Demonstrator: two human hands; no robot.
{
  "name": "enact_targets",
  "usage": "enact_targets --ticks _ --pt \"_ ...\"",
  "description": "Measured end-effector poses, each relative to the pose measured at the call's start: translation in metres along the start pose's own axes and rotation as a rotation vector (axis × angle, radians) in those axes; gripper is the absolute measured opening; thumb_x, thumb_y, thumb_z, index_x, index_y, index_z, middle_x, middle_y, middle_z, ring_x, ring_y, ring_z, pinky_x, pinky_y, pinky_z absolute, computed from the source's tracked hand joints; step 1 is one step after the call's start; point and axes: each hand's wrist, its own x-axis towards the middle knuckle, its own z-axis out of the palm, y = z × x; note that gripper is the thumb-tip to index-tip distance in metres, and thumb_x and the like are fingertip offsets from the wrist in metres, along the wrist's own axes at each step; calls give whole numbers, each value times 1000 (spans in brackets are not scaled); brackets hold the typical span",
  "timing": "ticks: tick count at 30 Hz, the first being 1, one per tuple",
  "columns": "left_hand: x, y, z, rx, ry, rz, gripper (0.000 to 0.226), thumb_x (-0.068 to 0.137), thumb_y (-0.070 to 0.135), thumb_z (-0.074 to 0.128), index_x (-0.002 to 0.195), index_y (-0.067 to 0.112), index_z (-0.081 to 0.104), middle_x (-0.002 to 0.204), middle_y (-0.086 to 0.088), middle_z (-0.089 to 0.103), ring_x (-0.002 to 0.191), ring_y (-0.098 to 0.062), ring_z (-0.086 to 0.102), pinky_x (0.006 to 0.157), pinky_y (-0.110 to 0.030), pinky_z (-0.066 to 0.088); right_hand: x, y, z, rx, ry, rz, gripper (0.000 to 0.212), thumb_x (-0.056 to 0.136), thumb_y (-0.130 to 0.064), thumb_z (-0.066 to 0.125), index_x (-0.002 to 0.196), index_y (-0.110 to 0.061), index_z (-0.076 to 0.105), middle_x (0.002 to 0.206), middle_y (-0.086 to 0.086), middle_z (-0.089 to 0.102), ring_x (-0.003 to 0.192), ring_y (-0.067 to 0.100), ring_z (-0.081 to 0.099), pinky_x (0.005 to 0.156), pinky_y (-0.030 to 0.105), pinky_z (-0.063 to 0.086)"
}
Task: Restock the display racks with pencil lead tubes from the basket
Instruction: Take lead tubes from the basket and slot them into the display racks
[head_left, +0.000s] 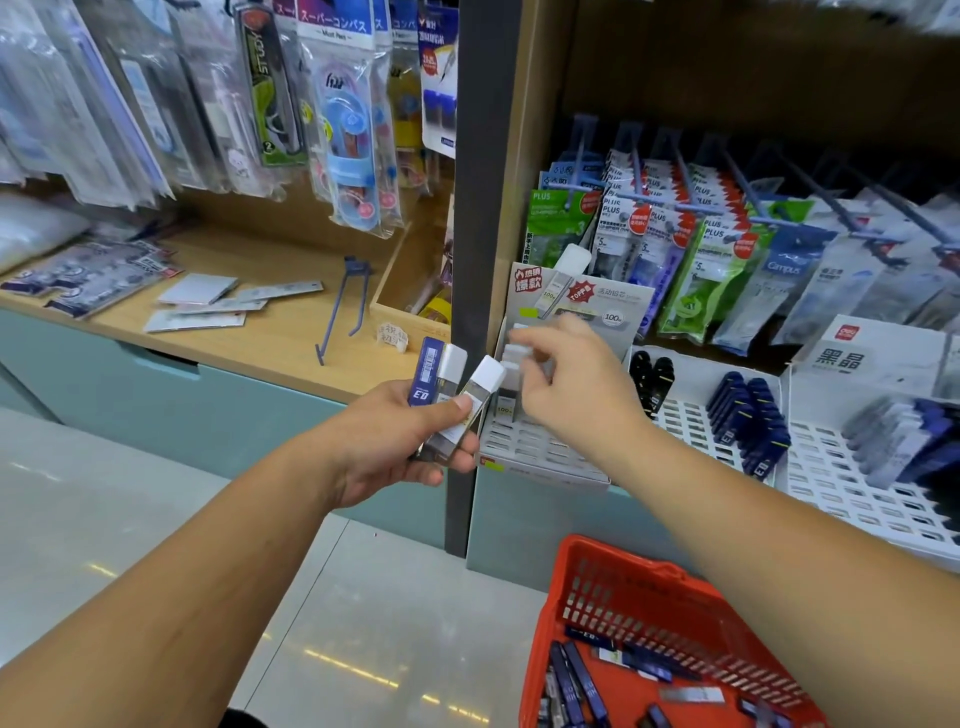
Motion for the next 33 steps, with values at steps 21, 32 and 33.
enact_targets --ticks 21,32,33 --pt "-1 2 9 144 39 39 27 107 36 54 125 16 51 97 -18 78 85 -34 78 49 -30 49 -8 -2 -36 642 135 301 14 91 -1 73 96 -13 67 82 15 72 71 24 75 70 39 65" --pt "-4 4 2 27 -47 -45 19 105 7 55 124 9 56 105 -22 76 97 -33 77 76 -36 65 -12 12 3 457 55 200 18 90 -8 75 85 -20 64 82 12 69 74 27 73 78 51 61" --pt "-3 4 1 22 -47 -51 20 105 6 55 125 10 56 105 -21 77 97 -32 77 77 -36 65 -11 12 3 428 45 180 18 89 -8 76 83 -21 64 80 9 69 76 27 72 78 48 61"
